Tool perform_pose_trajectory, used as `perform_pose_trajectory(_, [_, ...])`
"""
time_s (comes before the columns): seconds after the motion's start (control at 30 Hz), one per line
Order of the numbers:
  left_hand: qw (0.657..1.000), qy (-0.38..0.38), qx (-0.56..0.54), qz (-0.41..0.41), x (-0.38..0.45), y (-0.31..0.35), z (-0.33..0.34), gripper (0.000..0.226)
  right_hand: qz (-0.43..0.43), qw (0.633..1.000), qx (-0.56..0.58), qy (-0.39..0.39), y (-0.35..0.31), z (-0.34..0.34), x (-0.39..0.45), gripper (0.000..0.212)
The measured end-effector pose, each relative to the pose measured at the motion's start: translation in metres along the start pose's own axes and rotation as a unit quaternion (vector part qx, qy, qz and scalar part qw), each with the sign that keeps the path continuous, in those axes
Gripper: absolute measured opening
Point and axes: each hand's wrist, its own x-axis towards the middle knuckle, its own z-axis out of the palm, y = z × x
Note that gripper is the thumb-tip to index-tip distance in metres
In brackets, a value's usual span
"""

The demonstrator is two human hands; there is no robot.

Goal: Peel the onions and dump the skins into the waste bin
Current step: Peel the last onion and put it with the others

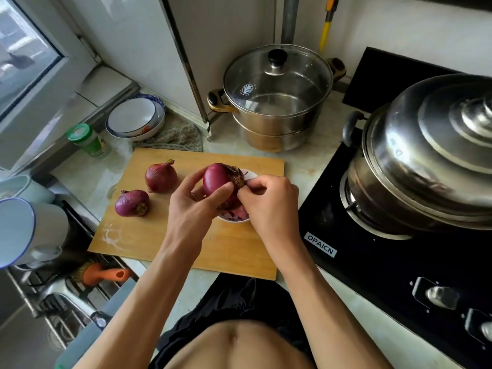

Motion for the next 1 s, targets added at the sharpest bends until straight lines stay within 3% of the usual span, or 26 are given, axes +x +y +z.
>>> perform_pose_trajectory(0.3, [0.995,-0.046,-0.063,-0.057,0.012,-0.003,-0.030,0.039,-0.007,0.999,0.001,0.037,-0.018,0.014,-0.007,0.005])
perform_pose_trajectory(0.57, [0.979,-0.107,-0.146,-0.089,0.031,-0.004,-0.052,0.045,0.124,0.974,0.187,-0.009,-0.015,0.010,0.003,0.012])
perform_pose_trajectory(0.83, [0.975,-0.089,-0.177,-0.105,0.037,-0.006,-0.053,0.048,0.120,0.980,0.156,0.014,-0.001,0.013,0.005,0.013])
perform_pose_trajectory(1.0, [0.963,-0.063,-0.235,-0.118,0.033,-0.008,-0.053,0.030,0.146,0.983,0.107,0.020,0.018,0.018,0.013,0.008])
